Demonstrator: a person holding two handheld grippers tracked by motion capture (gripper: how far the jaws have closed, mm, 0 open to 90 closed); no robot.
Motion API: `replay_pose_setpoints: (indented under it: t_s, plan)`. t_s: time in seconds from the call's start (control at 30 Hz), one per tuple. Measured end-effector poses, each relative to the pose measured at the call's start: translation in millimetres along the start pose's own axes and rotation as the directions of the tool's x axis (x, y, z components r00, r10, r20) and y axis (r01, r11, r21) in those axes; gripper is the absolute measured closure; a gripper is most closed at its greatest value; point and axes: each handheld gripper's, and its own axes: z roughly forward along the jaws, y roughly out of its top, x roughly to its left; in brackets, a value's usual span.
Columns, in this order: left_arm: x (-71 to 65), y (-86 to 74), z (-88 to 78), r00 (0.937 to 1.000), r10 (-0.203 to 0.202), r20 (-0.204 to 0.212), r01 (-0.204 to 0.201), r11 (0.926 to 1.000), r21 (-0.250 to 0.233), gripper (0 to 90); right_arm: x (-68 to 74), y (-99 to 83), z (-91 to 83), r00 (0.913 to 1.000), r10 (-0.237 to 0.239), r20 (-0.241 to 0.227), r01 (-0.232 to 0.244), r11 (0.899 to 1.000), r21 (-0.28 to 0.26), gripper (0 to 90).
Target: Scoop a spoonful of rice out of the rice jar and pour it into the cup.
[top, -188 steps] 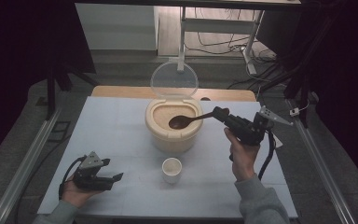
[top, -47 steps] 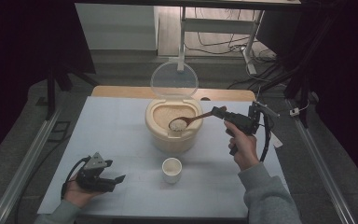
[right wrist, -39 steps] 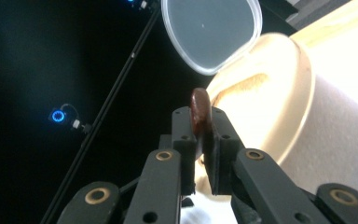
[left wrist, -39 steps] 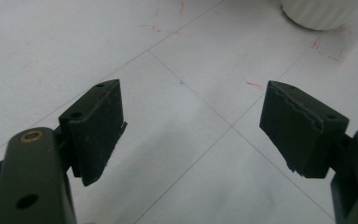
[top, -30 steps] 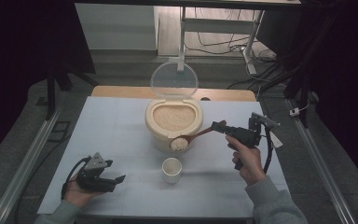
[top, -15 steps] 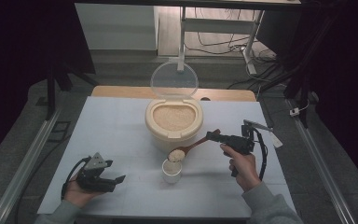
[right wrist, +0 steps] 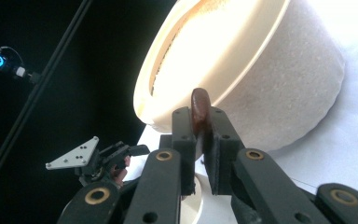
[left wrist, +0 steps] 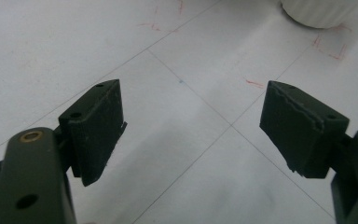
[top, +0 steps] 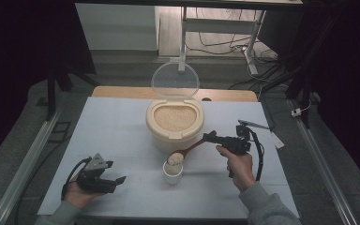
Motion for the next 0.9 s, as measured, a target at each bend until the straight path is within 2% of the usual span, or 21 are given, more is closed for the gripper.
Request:
replay_pose_setpoints:
  t_s: [0.33, 0.63, 0.8, 0.9]
  plan:
    - [-0.2, 0.0, 0.2, 1.0, 0.002, 0.0, -0.002, 1.0, 0.002, 21.2, 8.7, 1.8, 1.9, 0.9975, -0.059, 0.039, 0.059, 0.998, 0.02, 82.7]
    - [-0.1, -0.2, 0.3, 1.0, 0.002, 0.001, -0.002, 1.0, 0.003, 21.2, 17.7, 2.0, 2.4, 0.9904, -0.124, 0.061, 0.123, 0.992, 0.018, 82.7]
    - [-0.3, -0.2, 0.2, 1.0, 0.003, 0.0, -0.003, 1.0, 0.003, 21.2, 23.3, 0.6, 1.2, 0.98, -0.188, 0.066, 0.187, 0.982, 0.016, 82.7]
    - [-0.3, -0.1, 0.3, 1.0, 0.003, -0.001, -0.003, 1.0, 0.003, 21.3, 27.3, -0.6, -0.7, 0.9732, -0.224, 0.05, 0.224, 0.975, 0.01, 82.7]
